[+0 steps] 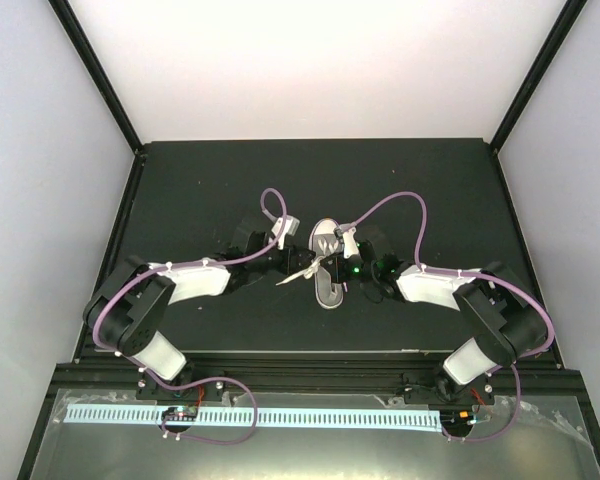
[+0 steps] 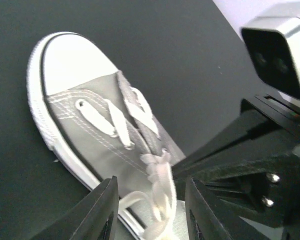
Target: Tie the shoes
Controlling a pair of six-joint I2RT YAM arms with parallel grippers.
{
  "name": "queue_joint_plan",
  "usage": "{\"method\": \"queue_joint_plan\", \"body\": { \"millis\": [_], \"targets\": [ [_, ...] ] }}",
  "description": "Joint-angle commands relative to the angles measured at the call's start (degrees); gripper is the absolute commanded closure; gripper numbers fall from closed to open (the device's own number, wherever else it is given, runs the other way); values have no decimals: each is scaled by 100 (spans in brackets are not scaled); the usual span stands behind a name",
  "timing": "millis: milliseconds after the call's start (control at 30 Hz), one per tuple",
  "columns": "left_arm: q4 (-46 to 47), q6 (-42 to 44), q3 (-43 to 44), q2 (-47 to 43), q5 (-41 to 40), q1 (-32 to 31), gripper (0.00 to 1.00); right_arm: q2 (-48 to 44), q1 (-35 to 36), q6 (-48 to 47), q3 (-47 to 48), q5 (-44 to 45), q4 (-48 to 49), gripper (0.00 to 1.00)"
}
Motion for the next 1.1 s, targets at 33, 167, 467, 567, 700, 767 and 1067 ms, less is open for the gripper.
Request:
{"method": "queue_joint_plan", "body": {
  "millis": [33, 167, 467, 567, 700, 767, 1067],
  "targets": [
    [-205, -304, 159, 12, -324, 201, 62, -33, 4, -22, -47, 216, 176, 98],
    [-600, -335, 504, 301, -217, 234, 64, -38, 6, -22, -56, 224, 167, 98],
    [-538, -187, 812, 835, 891, 231, 66, -33, 11, -19, -39, 224, 168, 98],
    [-507, -195, 846, 930, 1053, 227, 68, -40, 10, -16, -30, 219, 159, 98],
    [-478, -216, 845, 976, 1077, 229, 69, -47, 10, -11, -21, 220, 150, 98],
    [-471, -231, 847, 978, 1056, 228, 69, -44, 11, -13, -15, 222, 150, 98],
    [-786, -422, 1040, 1222, 909, 236, 70, -46, 5, -15, -21, 216, 149, 98]
  ]
}}
